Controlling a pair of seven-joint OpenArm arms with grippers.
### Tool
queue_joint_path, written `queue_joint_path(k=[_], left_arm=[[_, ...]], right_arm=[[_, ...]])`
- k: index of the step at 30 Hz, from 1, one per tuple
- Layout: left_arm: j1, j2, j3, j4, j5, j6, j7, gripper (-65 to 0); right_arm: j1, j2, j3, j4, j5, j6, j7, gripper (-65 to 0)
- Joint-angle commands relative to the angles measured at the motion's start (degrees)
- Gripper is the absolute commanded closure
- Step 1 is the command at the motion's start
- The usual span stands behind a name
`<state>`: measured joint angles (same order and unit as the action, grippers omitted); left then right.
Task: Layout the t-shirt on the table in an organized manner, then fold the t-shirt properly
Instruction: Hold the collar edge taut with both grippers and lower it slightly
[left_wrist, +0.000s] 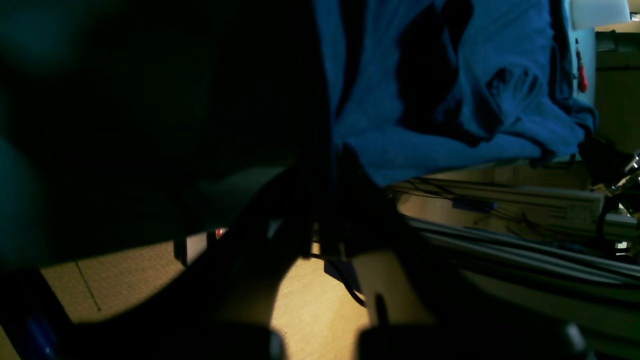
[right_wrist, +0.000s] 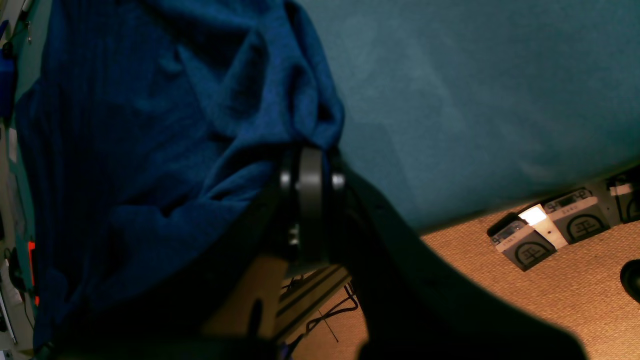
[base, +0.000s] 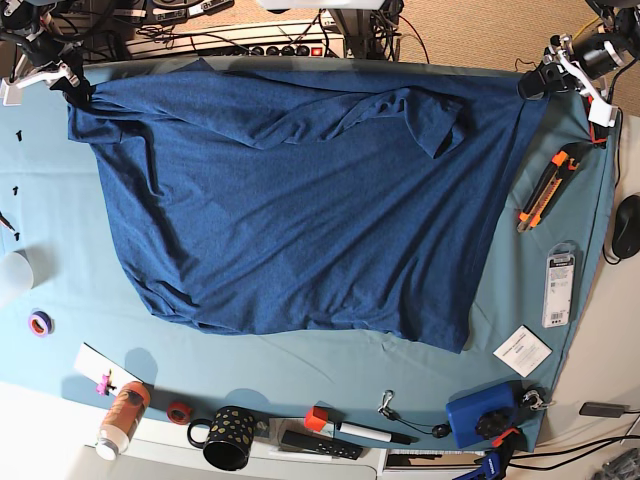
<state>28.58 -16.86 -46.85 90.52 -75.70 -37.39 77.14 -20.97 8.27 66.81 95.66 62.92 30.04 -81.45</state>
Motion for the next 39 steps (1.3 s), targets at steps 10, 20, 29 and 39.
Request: queue_joint_path(k=[10, 20, 29, 39], left_arm=[[-5.2, -1.2, -0.6, 0.8, -1.1, -0.3, -2.2, 0.0], [-10.7, -1.4, -0.5, 0.8, -1.1, -1.5, -2.4, 0.0], [-13.6, -4.0, -0.5, 0.8, -1.1, -1.5, -3.7, 0.0], [-16.7, -6.0, -0.5, 0.8, -1.0, -1.5, -3.7, 0.0]], right_arm=[[3.4, 1.2, 0.7, 1.1, 6.3, 0.8, 1.4, 0.0], [11.9, 1.3, 0.5, 1.1, 7.7, 2.4, 1.4, 0.0], [13.5, 1.2, -8.5, 1.1, -0.4, 2.3, 2.8, 0.0], [16.2, 1.2, -12.0, 1.1, -7.5, 2.1, 8.1, 0.0]])
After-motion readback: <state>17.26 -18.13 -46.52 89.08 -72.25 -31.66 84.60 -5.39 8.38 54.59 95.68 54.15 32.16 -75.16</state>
